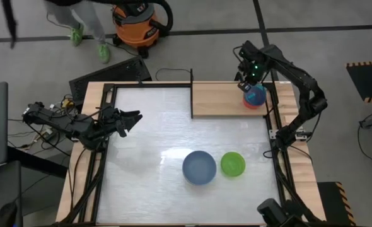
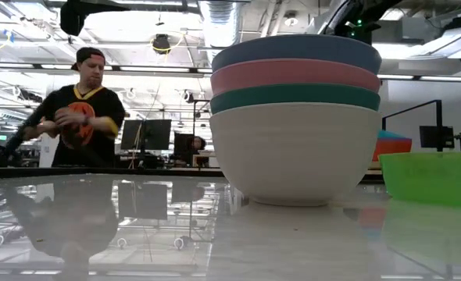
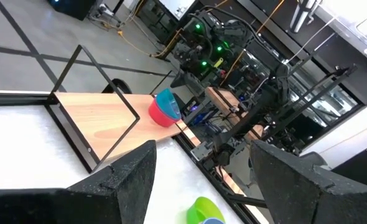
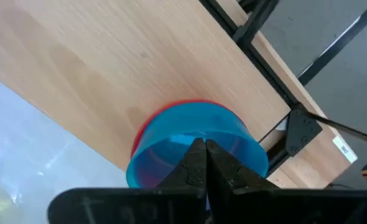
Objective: Place and stack bowls onto a shelf
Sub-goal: Stack the blue transparent bowl on top of the pink transparent bowl on the shelf
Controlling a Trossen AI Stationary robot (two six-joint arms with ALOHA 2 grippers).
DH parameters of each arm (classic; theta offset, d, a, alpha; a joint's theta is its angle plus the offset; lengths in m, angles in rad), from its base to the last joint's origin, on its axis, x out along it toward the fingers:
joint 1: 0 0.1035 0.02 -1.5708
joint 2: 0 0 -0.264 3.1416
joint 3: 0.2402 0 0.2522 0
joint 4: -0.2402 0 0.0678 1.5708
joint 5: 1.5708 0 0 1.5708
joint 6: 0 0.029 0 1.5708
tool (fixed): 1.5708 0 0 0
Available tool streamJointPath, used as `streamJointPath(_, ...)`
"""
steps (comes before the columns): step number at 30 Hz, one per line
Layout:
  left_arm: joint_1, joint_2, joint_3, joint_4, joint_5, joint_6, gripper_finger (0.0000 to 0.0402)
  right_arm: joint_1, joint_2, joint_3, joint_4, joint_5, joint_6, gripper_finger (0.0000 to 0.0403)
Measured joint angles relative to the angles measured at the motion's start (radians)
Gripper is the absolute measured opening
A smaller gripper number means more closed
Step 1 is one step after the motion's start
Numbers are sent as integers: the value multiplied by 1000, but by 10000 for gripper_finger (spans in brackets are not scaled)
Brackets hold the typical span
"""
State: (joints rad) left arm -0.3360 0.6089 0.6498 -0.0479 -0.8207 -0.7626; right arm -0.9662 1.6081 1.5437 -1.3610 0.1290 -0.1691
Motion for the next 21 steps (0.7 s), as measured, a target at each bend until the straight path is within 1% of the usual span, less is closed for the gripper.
streamJointPath(10, 0, 0, 0, 0, -2, -1, 245, 5, 1, -98, 34, 0, -3, 20)
streamJointPath(13, 0, 0, 0, 0, -2, -2, 245, 6, 0, -94, 28, 5, -3, 26)
streamJointPath(21, 0, 0, 0, 0, -2, -6, 245, 47, -32, -53, 34, 4, 7, 19)
